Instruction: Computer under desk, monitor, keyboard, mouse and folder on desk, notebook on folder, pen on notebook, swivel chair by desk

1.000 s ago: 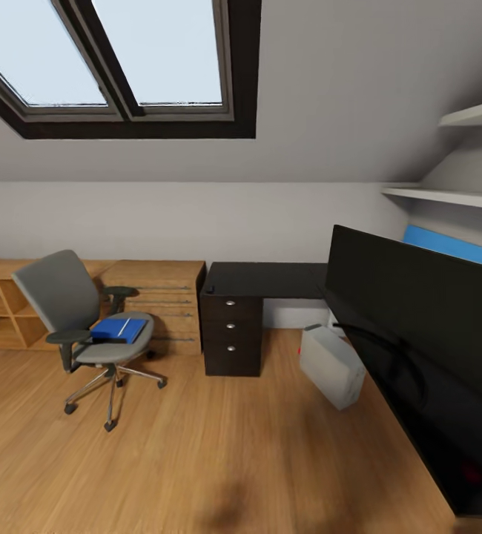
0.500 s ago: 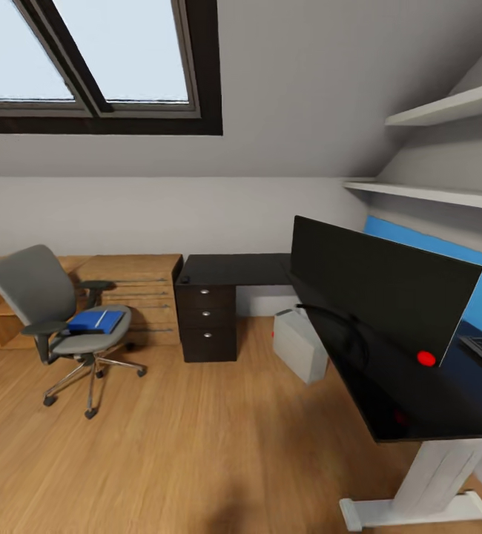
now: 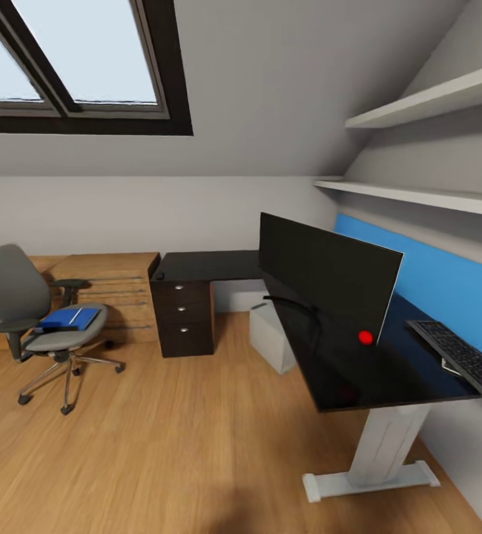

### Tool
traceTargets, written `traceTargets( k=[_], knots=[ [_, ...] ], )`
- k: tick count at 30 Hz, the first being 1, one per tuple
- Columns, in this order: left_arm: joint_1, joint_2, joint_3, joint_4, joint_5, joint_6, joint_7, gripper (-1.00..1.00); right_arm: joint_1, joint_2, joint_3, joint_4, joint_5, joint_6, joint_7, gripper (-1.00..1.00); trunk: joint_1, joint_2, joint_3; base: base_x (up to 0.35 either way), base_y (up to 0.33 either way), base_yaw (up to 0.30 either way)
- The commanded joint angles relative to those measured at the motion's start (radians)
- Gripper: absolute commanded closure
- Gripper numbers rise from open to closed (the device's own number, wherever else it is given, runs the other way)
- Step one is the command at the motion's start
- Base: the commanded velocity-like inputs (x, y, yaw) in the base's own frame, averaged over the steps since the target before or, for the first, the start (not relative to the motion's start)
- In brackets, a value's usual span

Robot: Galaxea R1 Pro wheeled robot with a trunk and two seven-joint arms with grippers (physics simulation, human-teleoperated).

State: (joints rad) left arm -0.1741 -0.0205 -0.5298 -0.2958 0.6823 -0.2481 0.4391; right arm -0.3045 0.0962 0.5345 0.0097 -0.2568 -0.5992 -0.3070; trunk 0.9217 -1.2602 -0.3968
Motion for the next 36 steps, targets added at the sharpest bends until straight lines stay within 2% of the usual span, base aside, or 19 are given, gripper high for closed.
traceTargets(
  k=[1, 17, 30, 36],
  knots=[
    [-0.001, 0.001, -0.009, 0.000, 0.009, -0.005, 0.006, -1.00, -0.001, 0.001, 0.009, 0.001, -0.007, -0.002, -0.003, -1.00, 0.000, -0.001, -0.001, -0.143, -0.317, -0.249],
    [-0.001, 0.000, -0.009, 0.000, 0.008, -0.007, 0.006, -1.00, -0.001, 0.000, 0.009, 0.001, -0.007, -0.002, -0.003, -1.00, 0.000, -0.001, -0.001, -0.063, -0.337, -0.241],
    [-0.001, 0.000, -0.009, 0.000, 0.008, -0.004, 0.005, -1.00, -0.001, 0.001, 0.010, 0.001, -0.007, -0.002, -0.003, -1.00, 0.000, -0.001, -0.001, 0.000, -0.348, -0.006],
    [-0.001, -0.001, -0.009, 0.001, 0.008, -0.003, 0.004, -1.00, -0.001, 0.002, 0.010, 0.001, -0.007, -0.002, -0.003, -1.00, 0.000, -0.001, -0.001, 0.000, -0.348, 0.123]
  ],
)
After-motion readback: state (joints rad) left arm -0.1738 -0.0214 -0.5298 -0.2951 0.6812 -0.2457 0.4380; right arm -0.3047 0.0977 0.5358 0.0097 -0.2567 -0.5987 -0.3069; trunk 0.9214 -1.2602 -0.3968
